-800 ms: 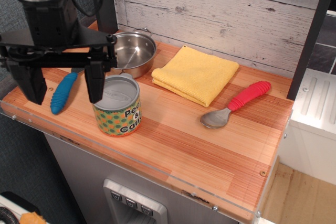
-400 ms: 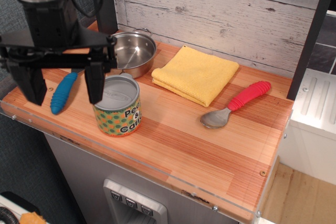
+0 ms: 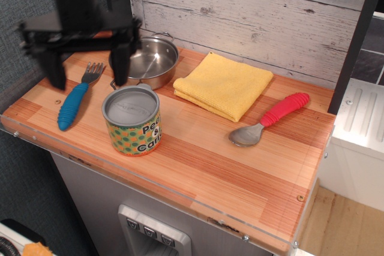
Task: Place the pot on top of the towel
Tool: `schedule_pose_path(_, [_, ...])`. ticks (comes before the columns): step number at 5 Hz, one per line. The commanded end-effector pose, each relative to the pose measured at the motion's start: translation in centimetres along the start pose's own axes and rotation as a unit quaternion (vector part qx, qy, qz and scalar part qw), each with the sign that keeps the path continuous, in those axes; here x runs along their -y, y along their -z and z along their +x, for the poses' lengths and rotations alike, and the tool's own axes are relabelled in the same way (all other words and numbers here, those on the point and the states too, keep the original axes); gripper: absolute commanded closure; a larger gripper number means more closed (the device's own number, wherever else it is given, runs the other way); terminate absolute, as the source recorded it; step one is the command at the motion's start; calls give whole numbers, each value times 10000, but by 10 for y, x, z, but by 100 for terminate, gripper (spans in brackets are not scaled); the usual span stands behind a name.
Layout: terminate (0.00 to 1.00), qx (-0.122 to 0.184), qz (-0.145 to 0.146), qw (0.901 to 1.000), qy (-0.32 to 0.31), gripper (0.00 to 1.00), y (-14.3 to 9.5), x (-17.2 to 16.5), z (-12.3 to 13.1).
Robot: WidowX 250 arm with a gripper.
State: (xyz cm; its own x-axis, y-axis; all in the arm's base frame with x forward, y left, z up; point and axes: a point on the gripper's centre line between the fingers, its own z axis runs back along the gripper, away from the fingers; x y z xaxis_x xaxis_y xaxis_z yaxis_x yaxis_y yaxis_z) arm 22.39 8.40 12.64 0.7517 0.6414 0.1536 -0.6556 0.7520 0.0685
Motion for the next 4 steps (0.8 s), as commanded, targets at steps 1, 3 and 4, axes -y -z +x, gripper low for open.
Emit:
schedule_pose_path(1, [0,606,-161,9977,-258,0,28,12,66])
schedule_pose_path(3, [0,707,-296,9956,-547,0,61,20,113])
schedule_pose_path(4, [0,678,-261,9954,-632,0,67,21,130])
